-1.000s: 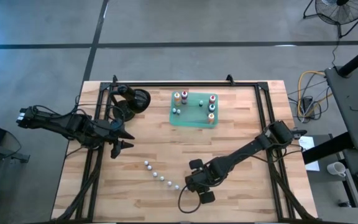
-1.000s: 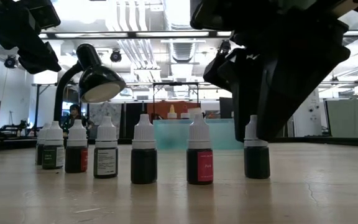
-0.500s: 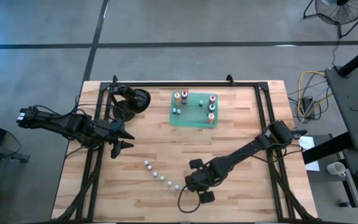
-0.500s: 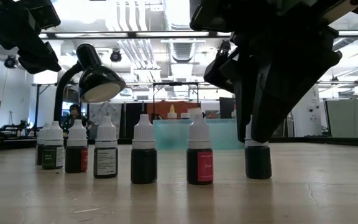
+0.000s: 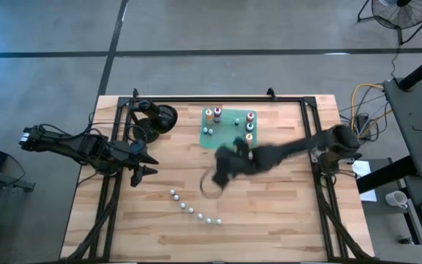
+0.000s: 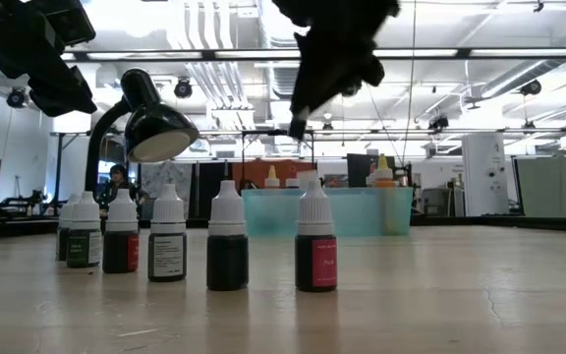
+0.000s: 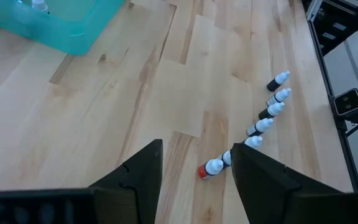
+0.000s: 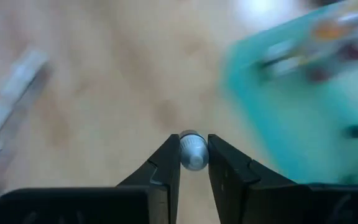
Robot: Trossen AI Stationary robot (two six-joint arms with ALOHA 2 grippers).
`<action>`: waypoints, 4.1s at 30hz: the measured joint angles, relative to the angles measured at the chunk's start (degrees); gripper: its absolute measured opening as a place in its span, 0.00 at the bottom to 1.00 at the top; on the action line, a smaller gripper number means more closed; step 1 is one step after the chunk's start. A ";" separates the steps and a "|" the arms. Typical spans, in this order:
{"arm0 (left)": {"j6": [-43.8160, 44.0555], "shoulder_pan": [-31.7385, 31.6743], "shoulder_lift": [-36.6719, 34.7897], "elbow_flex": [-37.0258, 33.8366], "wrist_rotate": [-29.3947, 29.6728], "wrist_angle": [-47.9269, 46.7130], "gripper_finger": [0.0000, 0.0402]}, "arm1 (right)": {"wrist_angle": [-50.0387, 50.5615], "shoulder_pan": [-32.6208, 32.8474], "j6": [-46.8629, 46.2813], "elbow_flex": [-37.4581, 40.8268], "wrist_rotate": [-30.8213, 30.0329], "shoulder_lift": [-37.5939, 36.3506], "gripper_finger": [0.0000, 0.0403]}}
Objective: Pick & Place food coloring
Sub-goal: Put the right small blue food coloring bottle into the green bin, then put the small pink food coloring bottle into the green bin
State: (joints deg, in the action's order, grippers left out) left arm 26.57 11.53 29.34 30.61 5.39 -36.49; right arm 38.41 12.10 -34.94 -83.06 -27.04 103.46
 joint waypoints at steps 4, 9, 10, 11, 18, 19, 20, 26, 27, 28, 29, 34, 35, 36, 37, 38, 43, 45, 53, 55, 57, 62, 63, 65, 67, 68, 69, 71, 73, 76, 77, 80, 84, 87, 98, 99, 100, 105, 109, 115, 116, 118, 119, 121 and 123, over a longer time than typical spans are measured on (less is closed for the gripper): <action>0.04 0.00 0.03 0.00 0.00 0.00 0.41 | 0.07 -8.09 -4.23 -0.10 -1.58 -2.36 0.15; 0.62 -0.02 0.04 0.00 0.00 0.02 0.41 | 0.43 -17.63 -9.34 -0.49 6.03 -0.34 0.15; 0.99 0.00 0.04 0.00 0.00 0.03 0.41 | 0.43 -19.14 -9.76 -0.91 8.24 0.71 0.15; 1.35 0.00 0.04 0.00 0.00 0.02 0.41 | 0.64 -20.32 -9.78 -1.37 9.85 1.78 0.15; 3.08 0.00 0.07 0.00 -0.02 0.02 0.41 | 6.48 -24.17 -7.99 -7.51 11.77 9.25 0.15; 3.34 0.00 0.07 0.00 -0.02 0.03 0.41 | 6.88 -24.56 -7.40 -8.27 12.57 10.48 0.15; 3.41 -0.02 0.07 0.00 -0.02 0.02 0.41 | 6.86 -24.85 -6.54 -9.07 13.41 11.63 0.15; 4.05 -0.02 0.07 0.00 -0.02 0.02 0.41 | 6.80 -25.84 -4.04 -14.30 14.45 18.12 0.15; 4.11 0.00 0.07 0.00 -0.02 0.02 0.41 | 6.84 -25.93 -3.69 -15.46 14.80 19.48 0.15; 4.11 0.00 0.07 0.00 -0.02 0.02 0.41 | 6.86 -26.08 -3.28 -16.58 15.39 20.60 0.15; 4.13 0.00 0.07 0.00 -0.02 0.02 0.41 | 7.05 -26.19 -2.67 -17.67 16.07 21.60 0.15; 4.13 0.00 0.07 0.00 -0.02 0.02 0.41 | 11.57 -26.59 -0.82 -23.29 16.45 25.82 0.15; 4.13 0.00 0.07 0.00 -0.02 0.00 0.41 | 12.90 -26.66 -0.77 -24.23 16.47 26.60 0.15; 4.13 -0.02 0.04 0.00 -0.02 0.00 0.41 | 13.95 -26.77 -0.62 -25.08 16.50 27.16 0.15; 4.13 -0.02 0.04 0.00 -0.02 -0.02 0.41 | 14.76 -26.87 -0.24 -25.77 16.54 27.53 0.15; 4.13 -0.02 0.04 0.00 0.00 -0.06 0.41 | 15.23 -26.96 0.40 -26.48 16.54 27.78 0.15; 4.13 0.00 0.04 0.00 0.00 -0.29 0.41 | 15.15 -27.21 1.64 -28.97 16.74 28.61 0.15; 4.33 -0.02 0.04 0.00 0.00 -0.59 0.41 | 15.25 -27.19 2.21 -29.33 17.22 28.87 0.15; 4.37 -0.02 0.04 0.00 0.02 -0.54 0.41 | 14.92 -27.17 2.17 -27.35 20.24 28.79 0.23; 4.37 0.00 0.04 0.00 0.02 -0.52 0.41 | 15.01 -27.16 2.14 -26.97 20.25 28.79 0.26; 4.37 -0.02 0.04 0.00 0.02 -0.52 0.41 | 15.24 -27.10 2.14 -26.80 20.25 28.81 0.28; 4.35 -0.02 0.04 0.00 0.02 -0.50 0.41 | 15.37 -27.12 2.27 -28.01 20.13 28.75 0.33; 4.35 -0.01 0.04 0.00 0.02 -0.50 0.41 | 15.34 -27.12 2.37 -28.44 19.85 28.64 0.34; 4.35 0.00 0.04 0.00 0.02 -0.48 0.41 | 15.34 -27.12 2.41 -29.44 19.32 28.39 0.36; 4.35 0.00 0.04 0.00 0.02 -0.46 0.41 | 15.34 -27.12 2.62 -30.51 19.10 28.26 0.38; 4.35 0.00 0.04 0.00 0.02 -0.46 0.41 | 15.39 -27.12 2.64 -31.12 19.08 28.24 0.39; 4.35 -0.02 0.04 0.00 0.02 -0.46 0.41 | 15.40 -27.12 2.71 -31.74 19.01 28.24 0.40; 4.35 -0.01 0.04 0.00 0.02 -0.45 0.41 | 15.79 -27.11 2.93 -33.17 18.96 28.24 0.41; 4.35 0.00 0.04 0.00 0.02 -0.44 0.41 | 16.68 -26.87 3.39 -34.96 18.94 28.22 0.42; 4.35 0.00 0.04 0.00 0.02 -0.44 0.41 | 18.21 -25.45 8.32 -37.65 21.08 27.58 0.44; 4.35 0.00 0.04 0.00 0.00 -0.46 0.41 | 18.89 -24.54 11.04 -38.35 23.30 27.12 0.44; 4.33 -0.02 0.01 0.00 0.00 -0.54 0.41 | 21.56 -20.46 20.01 -39.82 30.59 25.14 0.45; 4.31 -0.02 -0.02 0.00 0.00 -0.81 0.41 | 25.32 -13.24 30.89 -38.59 31.60 22.80 0.44; 4.11 -0.02 -0.02 0.00 0.00 -1.02 0.41 | 27.04 -8.48 33.66 -36.77 31.50 22.20 0.44; -0.61 0.00 -0.02 0.00 -0.52 -1.53 0.41 | 24.90 3.67 23.22 -29.86 37.43 22.32 0.42; -1.08 -0.02 -0.02 0.00 -0.58 -1.51 0.41 | 23.51 4.54 22.94 -29.64 37.37 22.32 0.42; -1.30 0.00 -0.02 0.00 -0.59 -1.53 0.41 | 21.93 5.39 22.59 -29.23 37.34 22.32 0.42; -1.38 0.00 -0.02 0.00 -0.63 -1.91 0.41 | 17.40 8.96 21.60 -27.08 36.12 22.38 0.44; -1.38 0.00 -0.02 0.00 -1.36 -2.26 0.41 | 14.88 11.10 21.53 -25.16 34.67 22.38 0.47; -1.36 -0.01 -0.02 0.00 -1.66 -2.35 0.41 | 10.50 12.83 21.38 -22.04 31.07 22.40 0.50; -1.36 -0.02 -0.02 0.00 -1.64 -2.37 0.41 | 9.06 12.94 21.38 -21.41 31.01 22.40 0.50; -1.36 -0.01 -0.02 0.00 -1.64 -2.53 0.41 | 7.08 13.15 21.34 -20.41 30.23 22.40 0.50; -1.33 -0.01 -0.02 0.00 -1.64 -2.62 0.41 | 6.60 13.25 20.81 -19.91 29.78 22.40 0.50; -1.33 0.00 -0.02 0.00 -1.64 -2.60 0.41 | 5.44 13.32 19.13 -18.97 29.76 22.40 0.50; -1.33 0.00 -0.02 0.00 -1.62 -2.62 0.41 | 5.40 13.36 18.20 -18.28 29.80 22.40 0.50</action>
State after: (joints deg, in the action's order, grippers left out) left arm 25.23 11.53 29.32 30.61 3.77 -39.11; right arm 43.81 25.45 -16.74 -101.34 2.76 125.86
